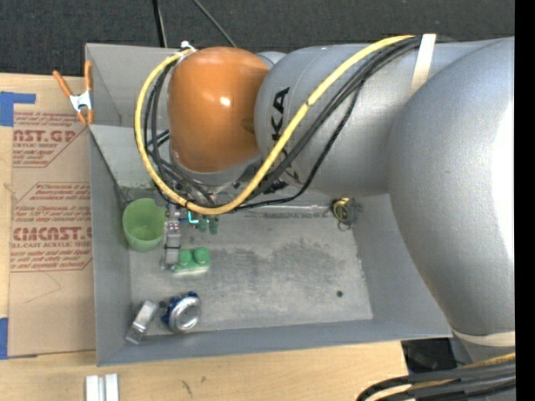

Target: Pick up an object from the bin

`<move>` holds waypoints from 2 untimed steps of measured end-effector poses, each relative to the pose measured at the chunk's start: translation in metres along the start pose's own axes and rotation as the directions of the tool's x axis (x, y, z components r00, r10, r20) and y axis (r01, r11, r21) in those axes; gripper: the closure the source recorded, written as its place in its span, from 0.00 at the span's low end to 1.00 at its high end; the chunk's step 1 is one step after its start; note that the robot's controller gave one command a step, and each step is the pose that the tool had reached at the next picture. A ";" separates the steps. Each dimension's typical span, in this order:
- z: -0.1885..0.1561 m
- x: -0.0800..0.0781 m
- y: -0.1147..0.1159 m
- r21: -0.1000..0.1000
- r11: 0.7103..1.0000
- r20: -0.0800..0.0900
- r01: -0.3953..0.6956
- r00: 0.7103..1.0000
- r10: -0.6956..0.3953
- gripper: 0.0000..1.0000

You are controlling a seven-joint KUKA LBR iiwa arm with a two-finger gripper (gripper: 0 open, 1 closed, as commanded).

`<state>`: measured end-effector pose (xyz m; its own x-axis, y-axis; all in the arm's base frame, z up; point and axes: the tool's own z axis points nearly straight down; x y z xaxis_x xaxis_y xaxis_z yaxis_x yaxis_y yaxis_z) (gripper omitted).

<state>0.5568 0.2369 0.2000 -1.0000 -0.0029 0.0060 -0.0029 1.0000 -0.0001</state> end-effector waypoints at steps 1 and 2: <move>0.131 0.010 -0.069 -0.002 1.000 0.019 -0.031 0.999 0.031 0.00; 0.099 0.016 -0.059 -0.003 0.996 0.009 -0.085 0.996 0.085 0.00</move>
Offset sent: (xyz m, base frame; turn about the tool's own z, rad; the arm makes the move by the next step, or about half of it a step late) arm -0.0145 -0.0670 -0.1300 0.0252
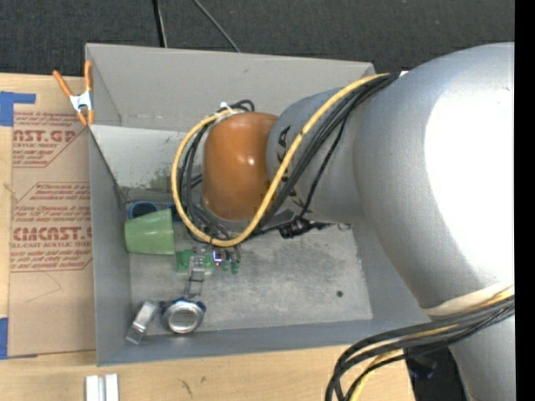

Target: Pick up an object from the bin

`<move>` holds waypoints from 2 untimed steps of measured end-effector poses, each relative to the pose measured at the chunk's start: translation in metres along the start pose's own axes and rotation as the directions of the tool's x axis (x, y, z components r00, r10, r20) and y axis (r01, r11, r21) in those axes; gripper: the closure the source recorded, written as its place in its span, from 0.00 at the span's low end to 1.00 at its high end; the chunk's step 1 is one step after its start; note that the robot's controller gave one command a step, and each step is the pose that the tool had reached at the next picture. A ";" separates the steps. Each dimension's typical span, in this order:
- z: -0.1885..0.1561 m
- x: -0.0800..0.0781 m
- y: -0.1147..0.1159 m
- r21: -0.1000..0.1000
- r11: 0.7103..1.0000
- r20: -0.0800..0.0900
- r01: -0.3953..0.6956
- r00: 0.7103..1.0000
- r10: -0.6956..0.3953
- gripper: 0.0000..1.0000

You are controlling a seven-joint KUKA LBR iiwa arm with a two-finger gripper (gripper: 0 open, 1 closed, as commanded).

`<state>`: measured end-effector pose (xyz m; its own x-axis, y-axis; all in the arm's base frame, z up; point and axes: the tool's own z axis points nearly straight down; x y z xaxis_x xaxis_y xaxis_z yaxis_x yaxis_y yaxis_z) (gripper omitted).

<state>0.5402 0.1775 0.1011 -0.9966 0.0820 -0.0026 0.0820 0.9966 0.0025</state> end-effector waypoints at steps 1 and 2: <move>0.002 0.010 -0.004 0.003 0.974 -0.004 -0.226 0.974 0.226 0.00; 0.030 0.008 -0.015 -0.003 0.949 0.008 -0.315 0.949 0.315 0.00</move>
Offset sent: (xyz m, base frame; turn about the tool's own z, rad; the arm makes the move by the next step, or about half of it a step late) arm -0.0098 -0.0040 -0.0011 0.2283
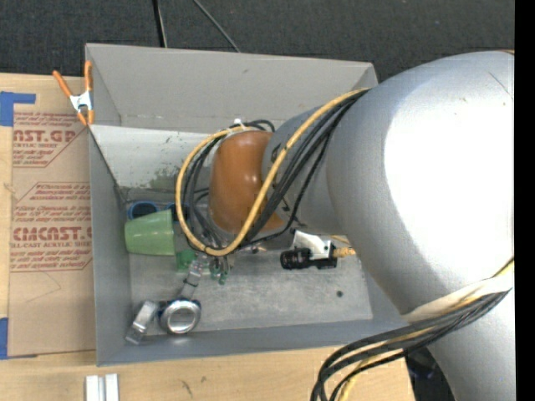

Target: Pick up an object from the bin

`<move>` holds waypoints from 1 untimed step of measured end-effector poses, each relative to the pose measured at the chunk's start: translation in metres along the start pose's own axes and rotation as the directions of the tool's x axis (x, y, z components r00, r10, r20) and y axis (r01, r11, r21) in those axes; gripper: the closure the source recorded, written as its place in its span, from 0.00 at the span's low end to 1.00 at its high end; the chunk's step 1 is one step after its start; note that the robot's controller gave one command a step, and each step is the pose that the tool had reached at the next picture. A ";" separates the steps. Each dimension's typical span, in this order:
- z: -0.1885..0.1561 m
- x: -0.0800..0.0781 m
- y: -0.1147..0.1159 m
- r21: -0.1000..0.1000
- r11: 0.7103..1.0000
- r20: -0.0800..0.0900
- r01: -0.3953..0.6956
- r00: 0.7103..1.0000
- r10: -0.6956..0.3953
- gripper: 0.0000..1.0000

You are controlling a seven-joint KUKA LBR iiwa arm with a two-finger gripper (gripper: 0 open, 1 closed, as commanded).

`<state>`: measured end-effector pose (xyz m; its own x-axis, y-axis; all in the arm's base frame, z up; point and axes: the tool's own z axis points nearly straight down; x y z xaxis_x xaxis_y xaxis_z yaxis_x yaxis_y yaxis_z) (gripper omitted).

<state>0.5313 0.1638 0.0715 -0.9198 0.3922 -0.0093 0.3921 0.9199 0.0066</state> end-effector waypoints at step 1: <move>-0.001 -0.001 0.001 0.003 1.000 -0.005 0.000 1.000 0.000 0.00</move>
Offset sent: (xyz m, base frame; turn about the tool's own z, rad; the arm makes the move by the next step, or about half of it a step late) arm 0.0000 0.0000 0.0000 0.0000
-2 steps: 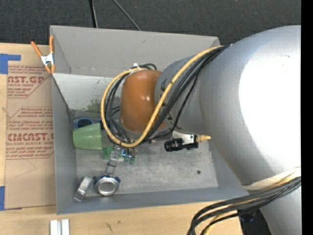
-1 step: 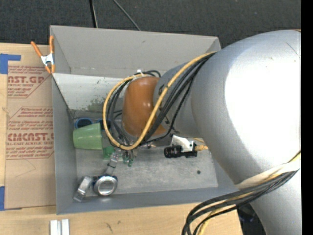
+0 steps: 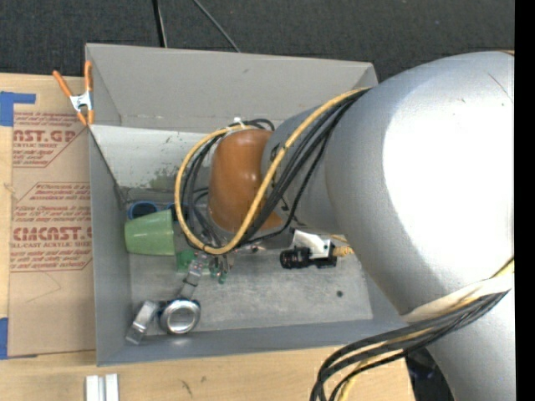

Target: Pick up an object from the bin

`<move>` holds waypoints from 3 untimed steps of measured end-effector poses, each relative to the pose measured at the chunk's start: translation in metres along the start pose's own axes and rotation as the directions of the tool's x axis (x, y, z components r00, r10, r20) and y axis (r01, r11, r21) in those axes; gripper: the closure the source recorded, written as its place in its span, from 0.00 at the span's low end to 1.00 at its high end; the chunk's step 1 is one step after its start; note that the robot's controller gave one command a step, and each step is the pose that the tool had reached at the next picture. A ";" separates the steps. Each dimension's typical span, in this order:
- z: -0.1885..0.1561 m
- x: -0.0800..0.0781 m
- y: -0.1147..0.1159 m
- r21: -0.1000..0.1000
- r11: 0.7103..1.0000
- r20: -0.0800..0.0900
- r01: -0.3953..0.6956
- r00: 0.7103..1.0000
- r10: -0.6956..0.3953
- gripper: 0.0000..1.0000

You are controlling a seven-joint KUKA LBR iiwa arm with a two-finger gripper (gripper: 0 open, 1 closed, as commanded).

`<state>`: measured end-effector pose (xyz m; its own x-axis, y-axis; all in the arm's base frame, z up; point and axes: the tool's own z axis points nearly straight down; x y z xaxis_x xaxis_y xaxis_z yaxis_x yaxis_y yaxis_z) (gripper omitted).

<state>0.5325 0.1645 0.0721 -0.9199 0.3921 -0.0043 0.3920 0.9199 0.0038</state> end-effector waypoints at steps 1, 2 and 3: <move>0.000 0.001 -0.001 0.003 1.000 -0.005 0.001 1.000 -0.001 1.00; -0.004 0.001 0.000 0.003 1.000 -0.005 0.002 1.000 -0.002 1.00; -0.004 0.002 0.001 0.003 1.000 -0.005 0.003 1.000 -0.003 1.00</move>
Offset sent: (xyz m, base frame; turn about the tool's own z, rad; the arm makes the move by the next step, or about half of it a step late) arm 0.0000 0.0000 0.0000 0.0000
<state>0.5310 0.1657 0.0760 -0.9212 0.3891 0.0009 0.3891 0.9212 0.0009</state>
